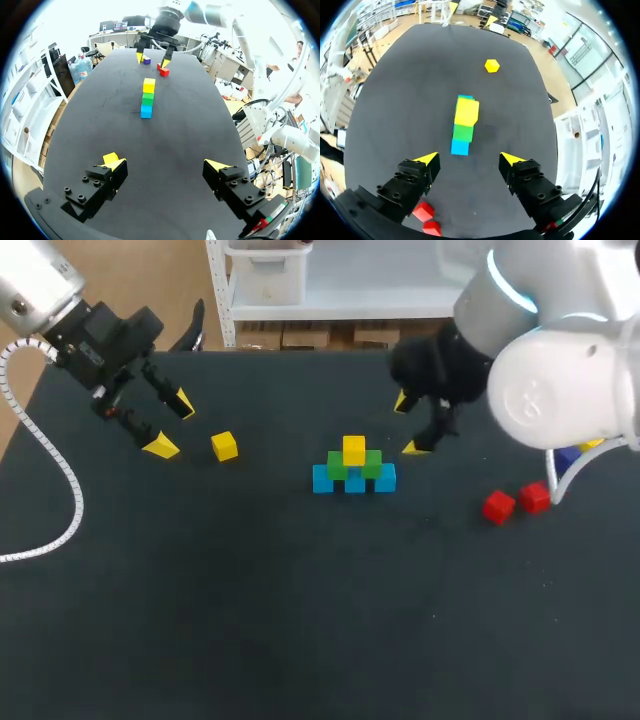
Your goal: Place the blue cubes, place green cubes on the blue cubes, place the yellow cubes on the green cubes, then place the red cubes on the yellow cubes, and place purple cube on the red cubes.
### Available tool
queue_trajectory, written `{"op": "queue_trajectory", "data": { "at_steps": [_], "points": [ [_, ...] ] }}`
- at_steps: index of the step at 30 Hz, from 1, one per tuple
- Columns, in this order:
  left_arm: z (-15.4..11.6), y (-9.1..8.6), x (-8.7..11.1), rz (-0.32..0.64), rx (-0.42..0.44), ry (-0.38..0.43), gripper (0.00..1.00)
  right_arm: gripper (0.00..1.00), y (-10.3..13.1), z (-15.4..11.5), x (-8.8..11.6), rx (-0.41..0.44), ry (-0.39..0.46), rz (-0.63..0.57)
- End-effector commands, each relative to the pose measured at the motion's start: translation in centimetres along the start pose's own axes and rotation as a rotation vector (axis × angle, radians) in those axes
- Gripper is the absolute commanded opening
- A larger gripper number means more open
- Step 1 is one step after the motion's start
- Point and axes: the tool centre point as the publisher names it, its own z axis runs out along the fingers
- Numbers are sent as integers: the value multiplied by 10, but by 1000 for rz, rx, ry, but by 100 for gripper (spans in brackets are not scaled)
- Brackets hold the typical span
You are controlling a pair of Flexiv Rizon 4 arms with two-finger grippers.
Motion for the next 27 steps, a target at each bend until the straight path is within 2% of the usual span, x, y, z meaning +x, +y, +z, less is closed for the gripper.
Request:
{"op": "queue_trajectory", "data": {
  "at_steps": [1,6,7,8,10,13,21,27],
  "points": [
    [0,1,0,2,1,0,100,53,1,-15,21,-14,-39,-64],
    [0,1,0,2,1,0,100,75,-1,-28,51,-36,-66,-161],
    [0,1,0,2,1,0,100,92,-2,-28,57,-42,-46,-166],
    [0,1,0,2,1,0,100,96,-2,-29,63,-50,-39,-177],
    [0,1,0,2,1,0,100,95,-3,-29,74,-62,-44,-197],
    [0,1,0,2,1,0,100,100,-4,-29,88,-70,-34,-218],
    [0,1,0,2,1,0,100,100,-6,-36,120,-51,-58,-238],
    [0,1,0,2,1,0,100,100,0,-44,144,-57,-28,-226]
  ]
}}
